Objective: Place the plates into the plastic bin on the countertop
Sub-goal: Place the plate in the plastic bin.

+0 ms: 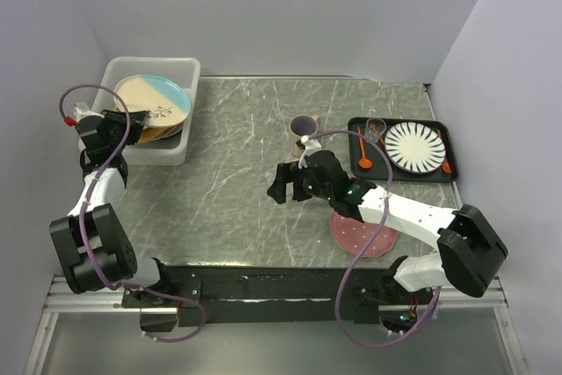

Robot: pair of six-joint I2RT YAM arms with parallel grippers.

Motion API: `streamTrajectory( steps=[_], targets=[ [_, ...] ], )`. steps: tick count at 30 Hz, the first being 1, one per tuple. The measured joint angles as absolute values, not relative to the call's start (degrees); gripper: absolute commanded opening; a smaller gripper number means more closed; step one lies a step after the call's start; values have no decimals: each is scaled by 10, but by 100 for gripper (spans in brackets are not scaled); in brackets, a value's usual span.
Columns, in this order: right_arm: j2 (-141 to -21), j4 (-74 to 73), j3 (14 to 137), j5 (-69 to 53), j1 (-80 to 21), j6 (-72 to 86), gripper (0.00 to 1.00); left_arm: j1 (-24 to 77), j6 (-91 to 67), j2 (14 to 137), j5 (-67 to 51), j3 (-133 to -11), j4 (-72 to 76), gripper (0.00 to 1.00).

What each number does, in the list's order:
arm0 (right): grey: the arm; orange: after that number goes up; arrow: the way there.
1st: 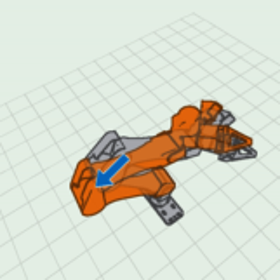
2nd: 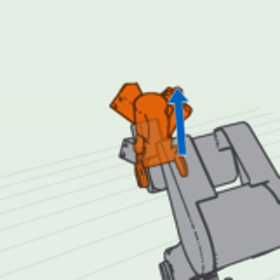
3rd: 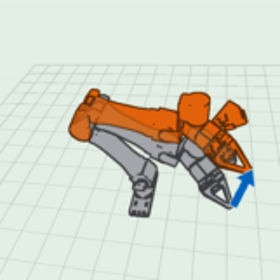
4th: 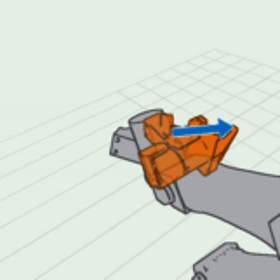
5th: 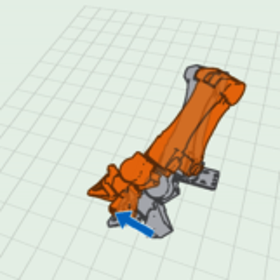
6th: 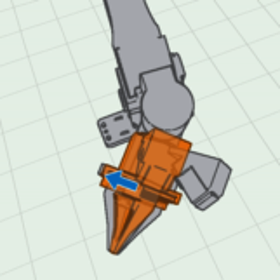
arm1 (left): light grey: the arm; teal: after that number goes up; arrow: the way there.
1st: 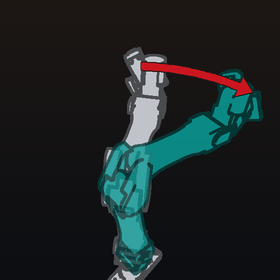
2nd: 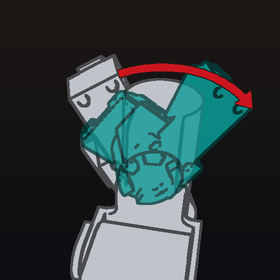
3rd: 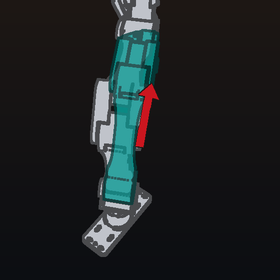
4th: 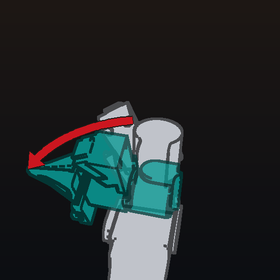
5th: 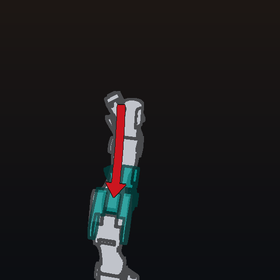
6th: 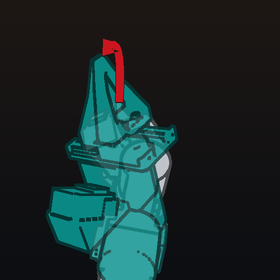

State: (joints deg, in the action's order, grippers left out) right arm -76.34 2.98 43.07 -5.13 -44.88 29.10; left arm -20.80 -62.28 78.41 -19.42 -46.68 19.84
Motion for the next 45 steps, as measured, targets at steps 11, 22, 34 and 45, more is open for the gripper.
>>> streamTrajectory(
  steps=[11,22,34,45],
  targets=[
    [-801,14,450,-49,-454,290,100,-233,-628,815,-192,-486,215,1],
    [-805,-3,476,-41,-456,288,100,-244,-623,847,-186,-505,210,1],
    [-805,-13,479,-39,-456,286,100,-244,-606,925,-182,-548,173,1],
    [-805,-14,479,-39,-459,286,100,-247,-588,958,-182,-581,150,50]
  ],
)
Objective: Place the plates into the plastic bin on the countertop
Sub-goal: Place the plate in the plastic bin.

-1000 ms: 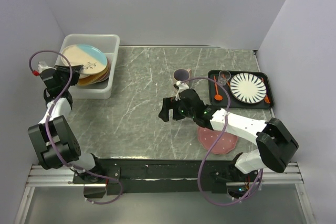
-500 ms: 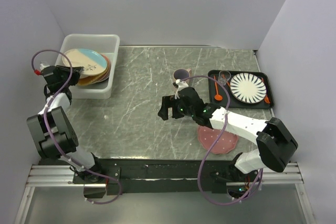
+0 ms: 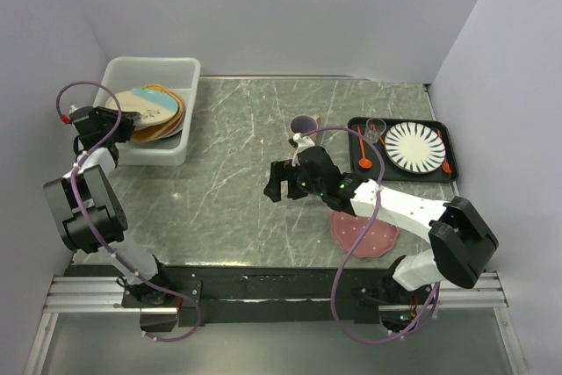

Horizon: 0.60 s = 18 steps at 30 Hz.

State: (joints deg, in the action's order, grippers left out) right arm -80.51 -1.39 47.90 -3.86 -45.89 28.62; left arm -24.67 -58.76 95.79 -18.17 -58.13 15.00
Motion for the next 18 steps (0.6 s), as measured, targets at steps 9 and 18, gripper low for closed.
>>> streamTrajectory(
  steps=[9,18],
  targets=[
    [-805,-14,479,-39,-465,286,100,-235,-523,952,-130,-599,86,99],
    [-805,-18,481,-36,-478,286,100,-209,-460,887,-38,-602,11,99]
  ],
)
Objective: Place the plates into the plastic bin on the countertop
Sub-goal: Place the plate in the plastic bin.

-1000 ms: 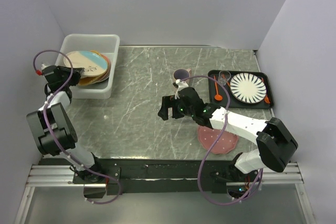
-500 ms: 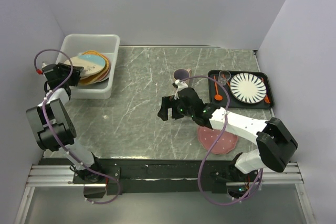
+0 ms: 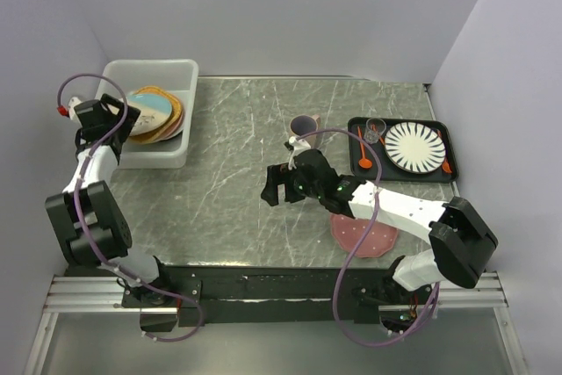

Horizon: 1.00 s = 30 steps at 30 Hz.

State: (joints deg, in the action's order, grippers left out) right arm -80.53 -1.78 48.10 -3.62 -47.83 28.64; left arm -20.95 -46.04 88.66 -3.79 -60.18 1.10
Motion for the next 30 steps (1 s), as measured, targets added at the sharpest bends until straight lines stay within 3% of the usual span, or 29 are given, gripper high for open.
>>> streamTrajectory(
  steps=[7,17,30],
  targets=[
    [-805,-22,481,-26,-481,286,100,-173,-431,806,42,-603,-7,99],
    [-805,-25,481,-10,-481,286,100,-151,-411,769,30,-590,2,99],
    [-794,-57,481,38,-473,295,100,1,-366,771,7,-591,0,99]
  ],
)
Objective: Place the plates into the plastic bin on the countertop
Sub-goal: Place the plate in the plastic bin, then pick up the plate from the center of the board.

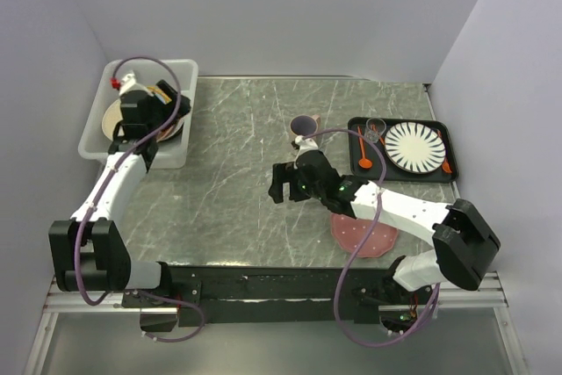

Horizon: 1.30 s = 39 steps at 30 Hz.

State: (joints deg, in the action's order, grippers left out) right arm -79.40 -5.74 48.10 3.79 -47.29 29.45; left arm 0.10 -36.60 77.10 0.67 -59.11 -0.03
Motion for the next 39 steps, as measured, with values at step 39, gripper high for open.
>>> streamTrajectory(
  steps=[39],
  targets=[
    [-519,-178,278,13,-7,340,100,403,-368,912,-88,-500,135,99]
  ],
)
